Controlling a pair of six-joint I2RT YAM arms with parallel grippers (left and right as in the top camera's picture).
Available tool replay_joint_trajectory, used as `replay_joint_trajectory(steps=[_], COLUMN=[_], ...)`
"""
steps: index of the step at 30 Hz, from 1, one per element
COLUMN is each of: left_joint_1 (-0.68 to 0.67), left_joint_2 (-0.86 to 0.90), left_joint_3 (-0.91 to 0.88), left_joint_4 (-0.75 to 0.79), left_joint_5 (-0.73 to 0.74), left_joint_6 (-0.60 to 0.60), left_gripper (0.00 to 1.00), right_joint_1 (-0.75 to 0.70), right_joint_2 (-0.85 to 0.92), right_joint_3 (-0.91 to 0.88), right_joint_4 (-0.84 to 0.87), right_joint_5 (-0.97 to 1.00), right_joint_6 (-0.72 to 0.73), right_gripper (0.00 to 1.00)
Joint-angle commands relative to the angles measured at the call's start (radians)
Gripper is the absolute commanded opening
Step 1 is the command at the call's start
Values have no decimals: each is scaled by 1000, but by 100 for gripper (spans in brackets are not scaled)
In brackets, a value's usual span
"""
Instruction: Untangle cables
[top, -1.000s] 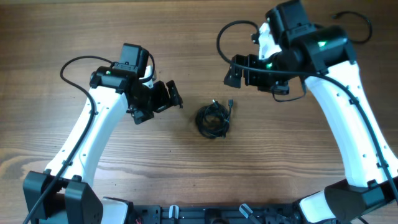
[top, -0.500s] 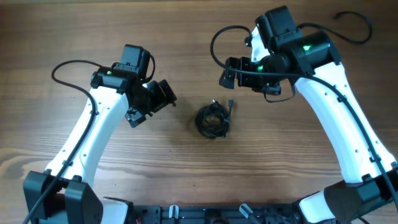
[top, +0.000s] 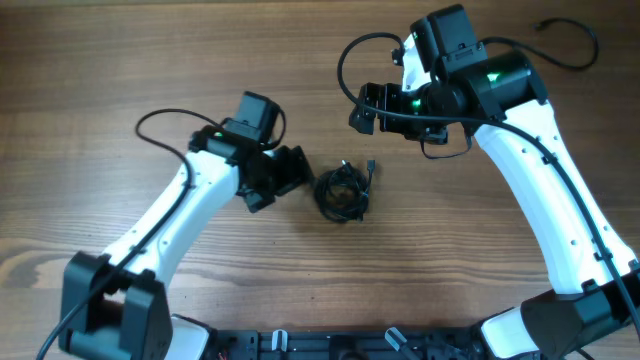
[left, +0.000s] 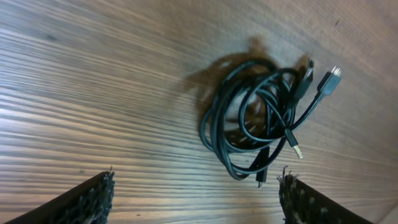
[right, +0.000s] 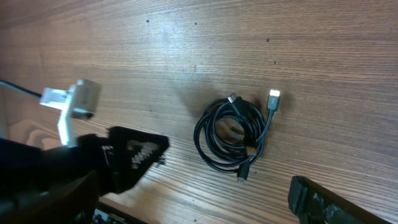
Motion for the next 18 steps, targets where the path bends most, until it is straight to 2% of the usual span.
replay_joint_trajectory(steps=[1, 3, 5, 6, 7, 9, 18], left_joint_1=[-38, -37, -37, -38, -38, -38, -38], left_joint_2=[55, 58, 58, 58, 58, 58, 58], left_joint_3=[-6, -6, -6, -6, -6, -6, -6], left_joint_4=[23, 23, 22, 22, 23, 23, 23], left_joint_5=[23, 22, 19, 18, 18, 18, 18], left_joint_6=[-35, -31, -31, -31, -31, -31, -31], left_gripper=[86, 85, 76, 75, 76, 85, 91], right_joint_1=[4, 4, 4, 4, 4, 4, 4], right_joint_2=[-1, -1, -1, -1, -1, -1, -1], right_joint_3=[-4, -4, -4, -4, -4, -4, -4], right_joint_4=[3, 3, 12, 18, 24, 24, 24], right_joint_5=[10, 10, 10, 10, 10, 10, 10], right_joint_6=[6, 6, 5, 5, 5, 6, 6], right_gripper=[100, 100, 100, 100, 100, 100, 100])
